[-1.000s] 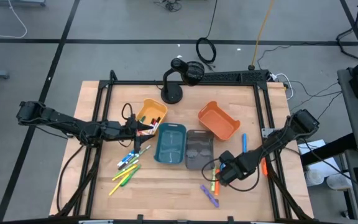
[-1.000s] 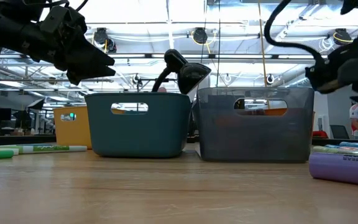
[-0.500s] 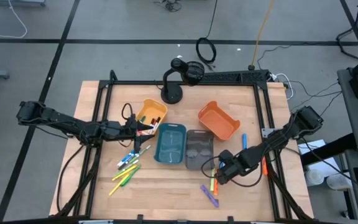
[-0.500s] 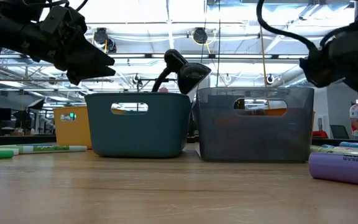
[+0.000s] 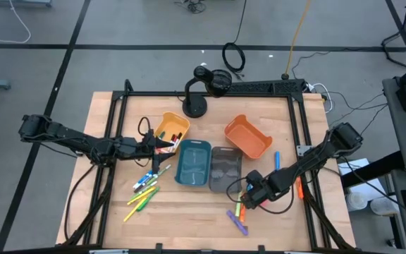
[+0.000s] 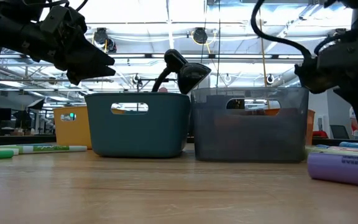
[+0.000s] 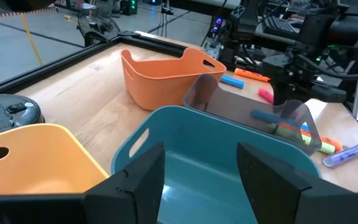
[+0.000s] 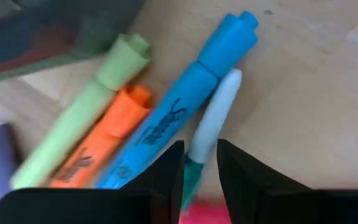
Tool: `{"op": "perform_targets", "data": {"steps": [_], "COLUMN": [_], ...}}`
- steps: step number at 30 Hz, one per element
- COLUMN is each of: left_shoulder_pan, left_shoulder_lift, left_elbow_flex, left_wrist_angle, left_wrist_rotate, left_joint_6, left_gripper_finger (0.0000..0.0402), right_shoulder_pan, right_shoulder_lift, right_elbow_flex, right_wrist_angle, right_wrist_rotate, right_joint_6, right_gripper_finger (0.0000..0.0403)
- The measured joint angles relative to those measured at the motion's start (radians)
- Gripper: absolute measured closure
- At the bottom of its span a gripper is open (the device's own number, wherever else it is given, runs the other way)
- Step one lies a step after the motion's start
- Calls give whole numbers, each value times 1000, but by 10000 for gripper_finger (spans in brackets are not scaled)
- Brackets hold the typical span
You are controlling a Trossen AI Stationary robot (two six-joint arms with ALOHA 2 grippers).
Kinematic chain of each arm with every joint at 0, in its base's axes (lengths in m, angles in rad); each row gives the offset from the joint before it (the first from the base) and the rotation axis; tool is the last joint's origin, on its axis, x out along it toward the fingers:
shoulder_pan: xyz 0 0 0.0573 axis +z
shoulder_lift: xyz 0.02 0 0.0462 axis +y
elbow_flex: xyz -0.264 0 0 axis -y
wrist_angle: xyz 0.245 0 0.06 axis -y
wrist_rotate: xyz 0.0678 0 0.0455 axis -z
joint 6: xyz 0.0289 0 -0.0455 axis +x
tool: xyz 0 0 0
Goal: Pick & Place Markers
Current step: Put the white and green highlighter into the yellow bin
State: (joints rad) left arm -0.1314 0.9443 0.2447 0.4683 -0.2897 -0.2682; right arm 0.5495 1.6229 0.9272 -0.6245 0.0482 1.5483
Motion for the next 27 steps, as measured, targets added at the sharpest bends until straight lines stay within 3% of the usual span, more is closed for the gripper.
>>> {"op": "perform_targets", "data": {"steps": [12,20,27], "left_shoulder_pan": [0,0,0], "left_shoulder_lift": [0,0,0], "left_elbow_flex": [0,0,0], "left_wrist_angle": [0,-1,-1], "left_wrist_rotate": [0,0,0], "left_joint_6": [-1,-1,0], "left_gripper_finger": [197,197,197], "right_shoulder_pan": [1,1,1], "right_shoulder_lift": [17,17,2], "right_elbow_flex": [-13,-94,-121], "right_wrist_angle": [-42,-41,-33], "right_wrist_rotate": [-35,-42,-56], "right_joint_6": [-50,-39,-50], "right_gripper_finger": [320,376,379]}}
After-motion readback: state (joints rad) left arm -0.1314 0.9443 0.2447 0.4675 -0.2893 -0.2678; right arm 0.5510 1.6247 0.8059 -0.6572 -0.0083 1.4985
